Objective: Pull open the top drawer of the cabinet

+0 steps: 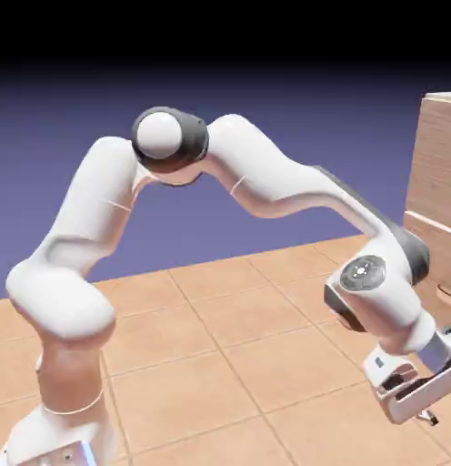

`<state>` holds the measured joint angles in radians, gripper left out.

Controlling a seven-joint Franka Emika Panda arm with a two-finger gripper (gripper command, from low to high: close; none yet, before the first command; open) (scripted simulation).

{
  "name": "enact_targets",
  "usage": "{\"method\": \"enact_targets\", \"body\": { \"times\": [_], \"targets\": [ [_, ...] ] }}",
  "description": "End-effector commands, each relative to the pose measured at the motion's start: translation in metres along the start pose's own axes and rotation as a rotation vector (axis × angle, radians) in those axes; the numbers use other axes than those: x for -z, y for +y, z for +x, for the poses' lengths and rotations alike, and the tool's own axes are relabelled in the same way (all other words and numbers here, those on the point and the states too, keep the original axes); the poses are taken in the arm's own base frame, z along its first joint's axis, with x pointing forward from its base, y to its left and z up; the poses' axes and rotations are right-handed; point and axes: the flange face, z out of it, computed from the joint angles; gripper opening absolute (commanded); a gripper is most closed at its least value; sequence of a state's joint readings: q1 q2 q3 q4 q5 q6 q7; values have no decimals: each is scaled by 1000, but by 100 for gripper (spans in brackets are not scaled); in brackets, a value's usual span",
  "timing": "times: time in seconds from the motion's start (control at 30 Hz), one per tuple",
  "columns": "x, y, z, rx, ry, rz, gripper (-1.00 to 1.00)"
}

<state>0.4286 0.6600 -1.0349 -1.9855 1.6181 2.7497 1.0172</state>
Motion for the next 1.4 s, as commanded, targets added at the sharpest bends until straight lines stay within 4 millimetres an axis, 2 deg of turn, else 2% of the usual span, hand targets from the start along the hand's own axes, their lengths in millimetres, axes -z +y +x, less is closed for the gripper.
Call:
{"method": "enact_targets", "body": {
  "times": [0.0,0.13,0.27,0.4,0.53,0.63,0.73,0.83,0.93,1.0,1.37],
  "targets": [
    [0,-7,-3,-22,-7,29,100],
    [4,-31,-24,-89,-56,147,100],
    [13,-48,-60,-124,-142,256,100],
    [25,-54,-110,-128,-262,344,100],
    [38,-44,-173,-102,-409,400,100],
    [48,-25,-225,-66,-531,415,100],
    [57,8,-280,-18,-660,403,100],
    [65,54,-334,41,-788,364,100],
    [71,113,-385,107,-912,295,100],
    [71,114,-386,108,-914,294,100],
    [43,104,-424,108,-914,294,100]
  ]
}}
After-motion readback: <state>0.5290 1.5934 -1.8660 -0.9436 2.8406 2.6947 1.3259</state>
